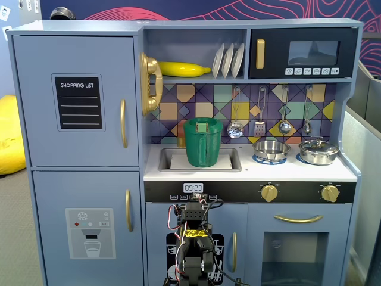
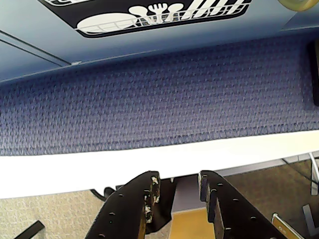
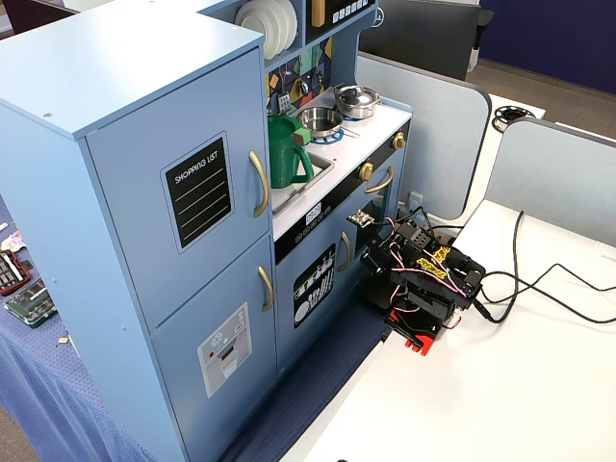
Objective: Open the left cabinet door
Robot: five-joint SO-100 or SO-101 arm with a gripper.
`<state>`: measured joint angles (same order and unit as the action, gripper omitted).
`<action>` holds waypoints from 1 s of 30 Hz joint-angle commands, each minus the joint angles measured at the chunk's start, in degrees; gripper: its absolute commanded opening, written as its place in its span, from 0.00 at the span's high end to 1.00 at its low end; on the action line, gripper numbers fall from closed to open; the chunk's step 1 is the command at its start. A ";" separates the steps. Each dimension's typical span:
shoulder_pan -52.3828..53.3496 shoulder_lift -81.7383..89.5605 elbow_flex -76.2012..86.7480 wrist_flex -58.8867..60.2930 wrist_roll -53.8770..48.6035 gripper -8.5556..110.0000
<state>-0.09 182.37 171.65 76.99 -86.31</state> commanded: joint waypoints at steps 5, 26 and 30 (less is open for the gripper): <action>2.81 -0.18 0.09 10.81 -2.29 0.93; -29.62 -27.95 -35.86 -48.87 -17.05 0.93; -31.73 -36.04 -51.59 -48.78 -15.73 0.89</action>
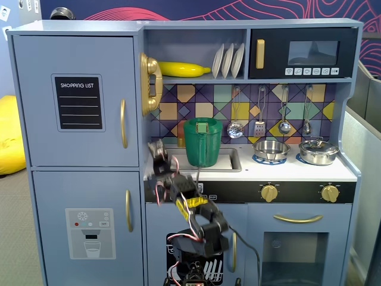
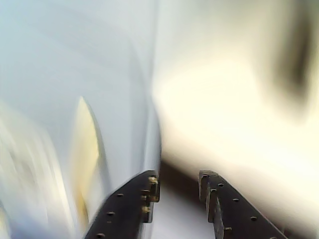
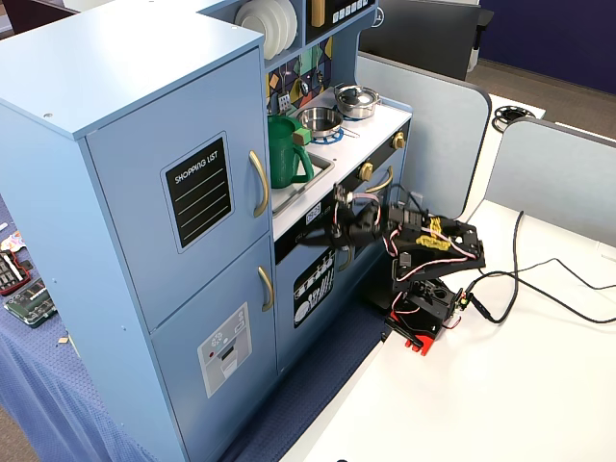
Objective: Open the left cabinet door
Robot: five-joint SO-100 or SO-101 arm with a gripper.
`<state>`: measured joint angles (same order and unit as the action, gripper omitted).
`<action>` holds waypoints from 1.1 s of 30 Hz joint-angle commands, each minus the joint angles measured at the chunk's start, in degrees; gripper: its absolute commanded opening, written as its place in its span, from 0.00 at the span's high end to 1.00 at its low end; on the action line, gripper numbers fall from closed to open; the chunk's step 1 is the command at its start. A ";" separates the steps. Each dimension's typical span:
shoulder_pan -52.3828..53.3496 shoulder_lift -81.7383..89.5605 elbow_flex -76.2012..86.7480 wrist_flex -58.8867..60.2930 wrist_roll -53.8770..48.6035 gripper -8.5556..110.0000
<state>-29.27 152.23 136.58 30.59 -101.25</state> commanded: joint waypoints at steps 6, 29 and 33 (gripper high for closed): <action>-3.52 -14.41 -31.29 -3.08 -2.02 0.85; -15.47 -24.35 -37.27 -20.21 -2.20 0.83; -18.72 -22.15 -36.91 -15.91 -3.96 0.84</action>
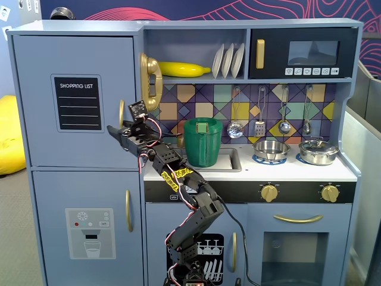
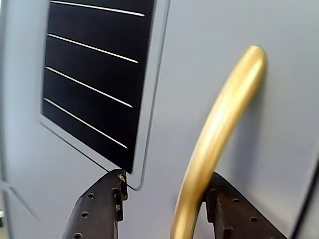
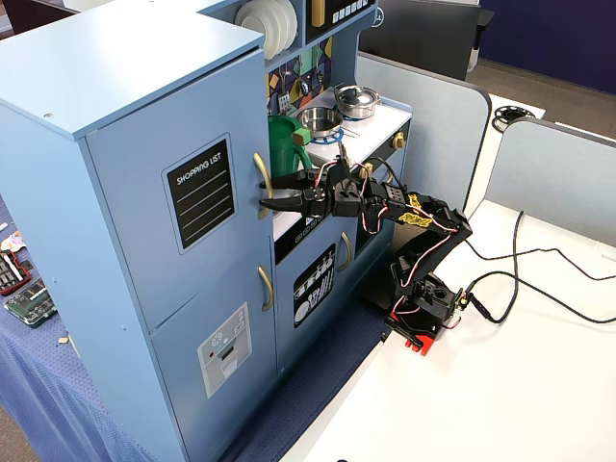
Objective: Open the left cabinet door
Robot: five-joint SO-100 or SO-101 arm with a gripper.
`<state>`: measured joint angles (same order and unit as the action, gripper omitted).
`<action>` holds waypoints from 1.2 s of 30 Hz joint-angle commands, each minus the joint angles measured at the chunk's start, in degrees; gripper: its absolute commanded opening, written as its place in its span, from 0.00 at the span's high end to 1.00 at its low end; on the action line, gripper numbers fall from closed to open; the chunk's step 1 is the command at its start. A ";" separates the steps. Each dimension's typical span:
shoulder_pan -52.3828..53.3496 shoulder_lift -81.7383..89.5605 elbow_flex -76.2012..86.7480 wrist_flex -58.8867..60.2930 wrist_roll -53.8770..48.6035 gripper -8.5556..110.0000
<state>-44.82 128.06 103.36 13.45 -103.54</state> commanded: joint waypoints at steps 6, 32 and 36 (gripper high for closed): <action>-9.58 8.53 -1.58 9.40 -4.48 0.84; 9.32 21.36 11.16 4.66 4.83 0.93; 5.45 14.33 11.25 -2.37 2.90 0.93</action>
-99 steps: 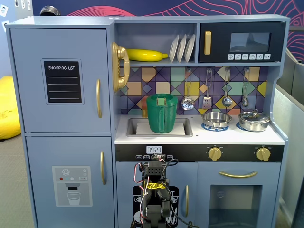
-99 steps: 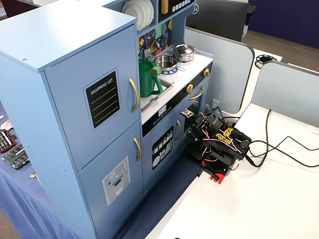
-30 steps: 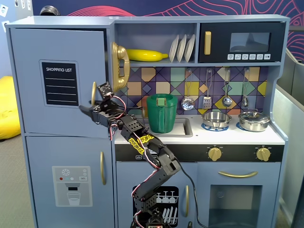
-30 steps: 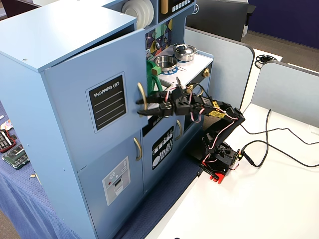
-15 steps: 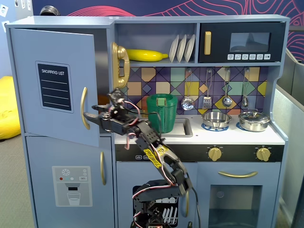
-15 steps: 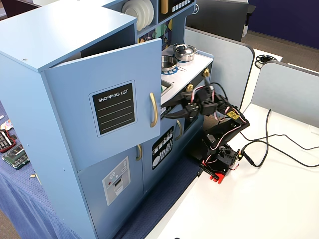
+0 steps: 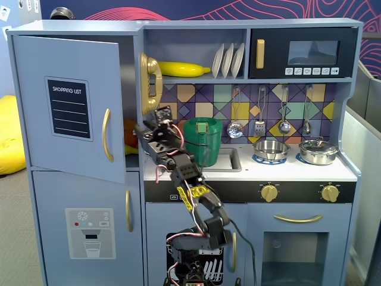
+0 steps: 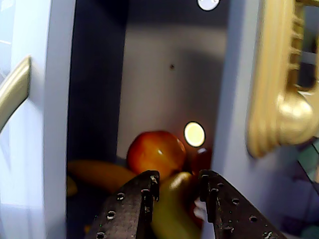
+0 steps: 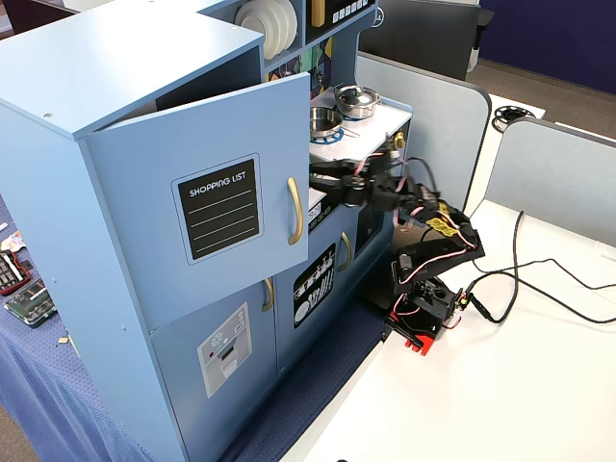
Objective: Open the left cabinet door
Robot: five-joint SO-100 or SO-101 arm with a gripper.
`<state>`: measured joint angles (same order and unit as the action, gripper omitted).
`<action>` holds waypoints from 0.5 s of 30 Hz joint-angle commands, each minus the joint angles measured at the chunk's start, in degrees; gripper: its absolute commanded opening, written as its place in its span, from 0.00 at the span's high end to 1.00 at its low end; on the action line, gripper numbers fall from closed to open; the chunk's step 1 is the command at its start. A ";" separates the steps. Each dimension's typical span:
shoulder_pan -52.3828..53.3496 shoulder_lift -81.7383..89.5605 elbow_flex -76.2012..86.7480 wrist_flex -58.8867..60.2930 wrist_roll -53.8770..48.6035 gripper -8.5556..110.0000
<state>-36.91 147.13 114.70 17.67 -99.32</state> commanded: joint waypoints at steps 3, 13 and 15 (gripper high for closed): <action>-6.94 -8.61 -0.09 -10.81 -3.78 0.93; -27.25 -5.19 4.75 -12.74 -5.27 0.80; -32.52 -4.22 6.33 -13.27 -7.03 0.80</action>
<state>-60.73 139.92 120.15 6.77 -104.06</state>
